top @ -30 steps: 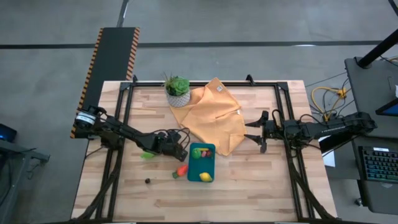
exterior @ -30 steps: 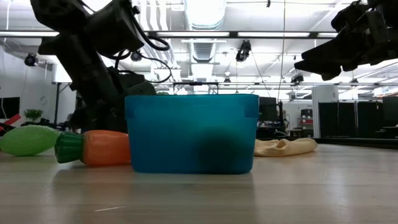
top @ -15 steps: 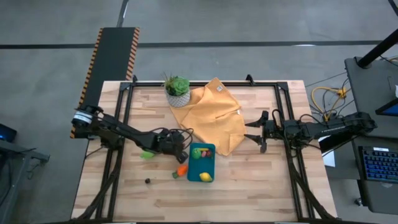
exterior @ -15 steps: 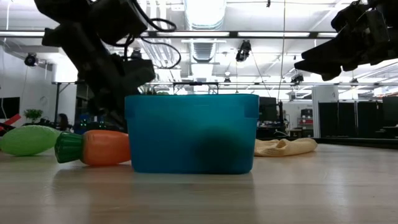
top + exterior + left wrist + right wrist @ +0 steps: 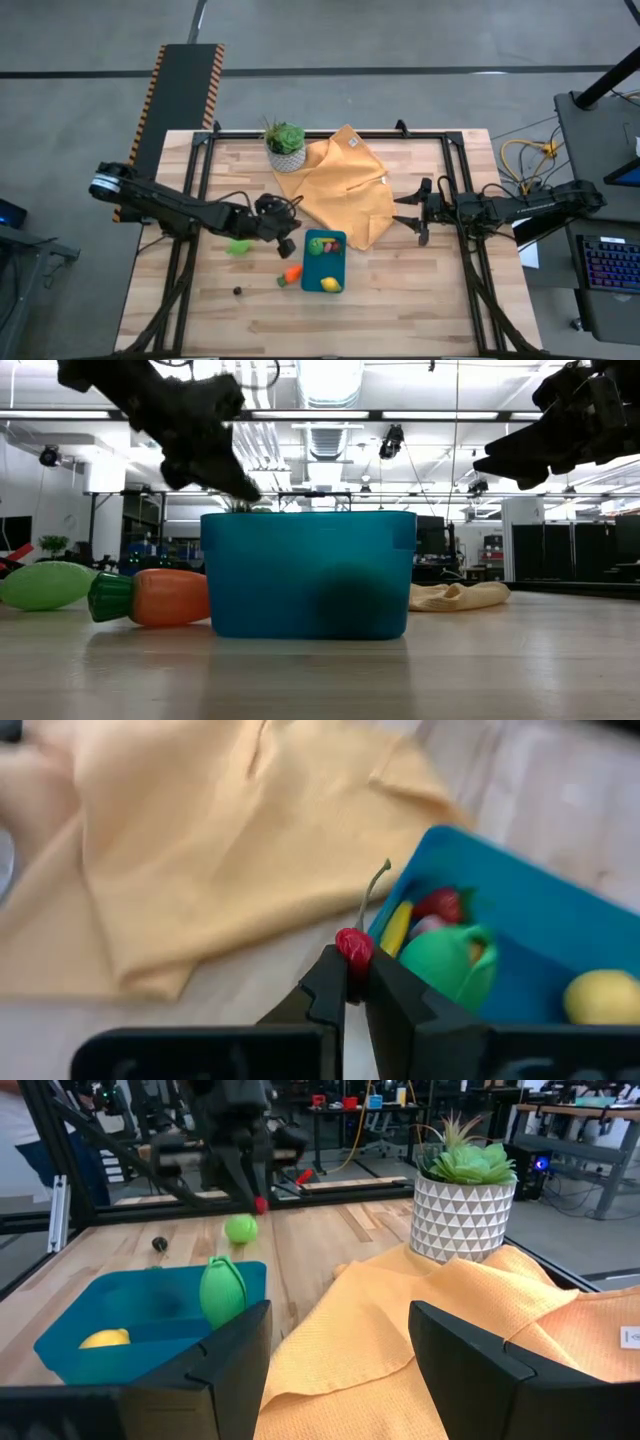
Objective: Pick and placing Produce into tupperware
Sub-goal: Put the red cherry into the bin
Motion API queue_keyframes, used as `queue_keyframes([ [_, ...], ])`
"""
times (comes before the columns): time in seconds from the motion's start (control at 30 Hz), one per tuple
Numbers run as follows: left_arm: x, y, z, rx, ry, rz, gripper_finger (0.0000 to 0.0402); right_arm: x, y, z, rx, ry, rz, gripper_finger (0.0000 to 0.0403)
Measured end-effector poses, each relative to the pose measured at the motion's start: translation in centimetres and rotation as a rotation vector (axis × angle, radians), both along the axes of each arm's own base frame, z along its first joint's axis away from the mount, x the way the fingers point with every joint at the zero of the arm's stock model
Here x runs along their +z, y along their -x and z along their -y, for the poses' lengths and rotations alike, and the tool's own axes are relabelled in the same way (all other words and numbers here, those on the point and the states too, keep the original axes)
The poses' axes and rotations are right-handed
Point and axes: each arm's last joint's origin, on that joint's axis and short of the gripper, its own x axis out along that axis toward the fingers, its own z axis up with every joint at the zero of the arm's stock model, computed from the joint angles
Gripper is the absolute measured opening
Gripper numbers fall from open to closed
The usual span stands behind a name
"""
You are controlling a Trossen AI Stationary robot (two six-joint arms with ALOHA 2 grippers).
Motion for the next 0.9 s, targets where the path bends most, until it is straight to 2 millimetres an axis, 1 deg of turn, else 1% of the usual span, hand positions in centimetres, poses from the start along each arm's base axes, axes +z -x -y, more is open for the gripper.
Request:
queue_keyframes([
  [0.13, 1.5, -0.2, 0.1, -0.068, -0.057, 0.096, 0.0005, 0.0, 0.0, 0.0, 0.000, 0.000, 0.000, 0.0228],
  [0.33, 2.5, -0.8, 0.4, -0.182, -0.073, 0.192, 0.0004, 0.0, 0.0, 0.0, 0.000, 0.000, 0.000, 0.0228],
  [0.5, 2.4, -1.4, 0.8, -0.239, -0.045, 0.227, 0.0004, 0.0, 0.0, 0.0, 0.000, 0.000, 0.000, 0.0228],
  [0.63, 1.7, -2.2, 1.1, -0.277, -0.023, 0.243, 0.0004, 0.0, 0.0, 0.0, 0.000, 0.000, 0.000, 0.0228],
  [0.77, 1.1, -3.3, 1.4, -0.318, -0.001, 0.253, 0.0004, 0.0, 0.0, 0.0, 0.000, 0.000, 0.000, 0.0228],
  [0.9, 1.3, -4.8, 1.9, -0.373, -0.006, 0.251, 0.0004, 0.0, 0.0, 0.0, 0.000, 0.000, 0.000, 0.0228],
])
